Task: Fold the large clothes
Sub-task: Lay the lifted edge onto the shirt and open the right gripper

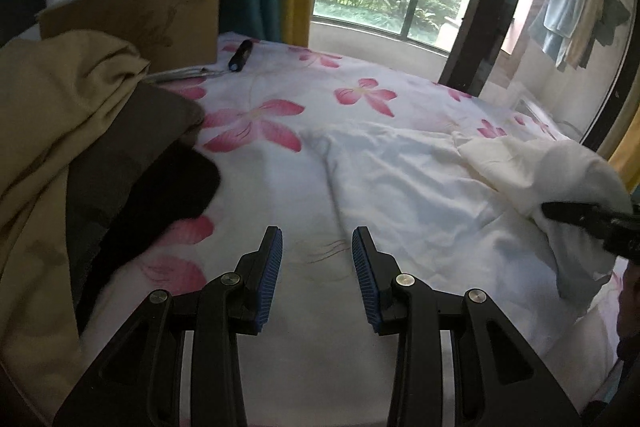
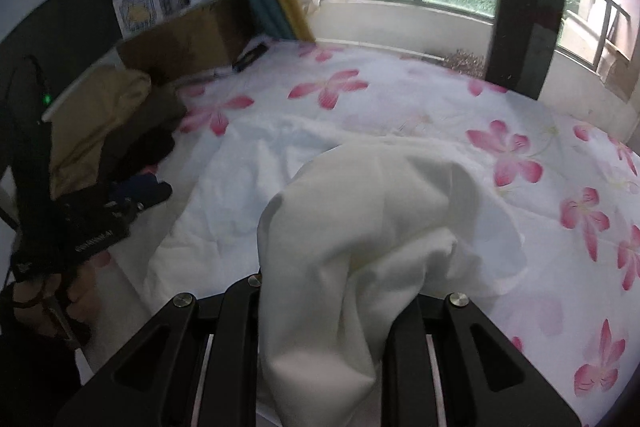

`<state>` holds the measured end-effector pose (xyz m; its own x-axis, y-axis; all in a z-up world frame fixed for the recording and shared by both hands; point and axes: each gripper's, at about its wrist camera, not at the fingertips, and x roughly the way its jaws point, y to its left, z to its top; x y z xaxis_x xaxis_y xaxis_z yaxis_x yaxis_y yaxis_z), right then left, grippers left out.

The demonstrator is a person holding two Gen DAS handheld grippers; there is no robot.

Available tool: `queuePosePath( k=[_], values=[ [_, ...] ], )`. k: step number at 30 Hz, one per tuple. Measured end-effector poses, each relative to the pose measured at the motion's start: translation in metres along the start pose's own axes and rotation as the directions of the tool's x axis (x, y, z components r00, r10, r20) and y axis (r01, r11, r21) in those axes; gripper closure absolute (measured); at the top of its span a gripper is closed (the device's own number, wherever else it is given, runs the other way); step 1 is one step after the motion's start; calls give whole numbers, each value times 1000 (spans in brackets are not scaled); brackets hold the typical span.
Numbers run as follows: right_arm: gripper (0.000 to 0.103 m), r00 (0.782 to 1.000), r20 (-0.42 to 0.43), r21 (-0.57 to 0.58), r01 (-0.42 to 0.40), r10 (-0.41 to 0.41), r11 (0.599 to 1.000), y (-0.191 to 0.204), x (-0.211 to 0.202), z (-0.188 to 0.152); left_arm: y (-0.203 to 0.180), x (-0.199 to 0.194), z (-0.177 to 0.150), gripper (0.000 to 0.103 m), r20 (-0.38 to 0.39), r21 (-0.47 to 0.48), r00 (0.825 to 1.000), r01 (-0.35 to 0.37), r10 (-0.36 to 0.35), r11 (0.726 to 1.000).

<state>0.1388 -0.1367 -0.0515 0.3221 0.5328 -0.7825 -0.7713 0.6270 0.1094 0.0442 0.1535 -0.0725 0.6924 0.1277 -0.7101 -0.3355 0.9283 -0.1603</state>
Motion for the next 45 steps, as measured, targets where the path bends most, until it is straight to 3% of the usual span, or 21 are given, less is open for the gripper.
queuePosePath(
  k=[2,4,10,12,17,24,32,35,40,45],
  values=[
    [75,999,-44,-27,15,-16,1000,8,12,0,6,1,-2,65,-7,-9,1000,-1,1,1000],
    [62,995,-89,-74,27,-33,997,18,22,-1,11,1,-3,65,-11,-17,1000,-1,1,1000],
    [28,992,-123,-148,-59,41,987,48,31,0,20,-1,-4,65,-13,-26,1000,-4,4,1000],
    [24,990,-127,-175,-77,55,981,59,33,0,24,-3,-3,65,-12,-26,1000,-12,12,1000],
    [22,985,-120,-206,-144,121,968,78,33,-1,32,-10,-3,65,-8,-26,999,-36,36,999],
    [22,975,-55,-326,-222,216,919,102,4,-11,29,-26,-3,64,13,-20,998,-54,54,998],
    [22,972,57,-276,-206,230,939,70,-31,-19,-16,-34,7,63,27,55,1000,-10,9,998],
    [22,979,71,-269,-165,191,949,55,-42,-27,-36,-36,14,63,37,80,999,7,-10,997],
    [22,984,111,-156,-121,139,980,10,-54,-38,-75,-41,23,56,51,129,997,48,-55,990],
    [22,990,134,-29,-39,42,999,-39,-64,-52,-122,-35,24,55,8,218,993,110,-114,970]
  ],
)
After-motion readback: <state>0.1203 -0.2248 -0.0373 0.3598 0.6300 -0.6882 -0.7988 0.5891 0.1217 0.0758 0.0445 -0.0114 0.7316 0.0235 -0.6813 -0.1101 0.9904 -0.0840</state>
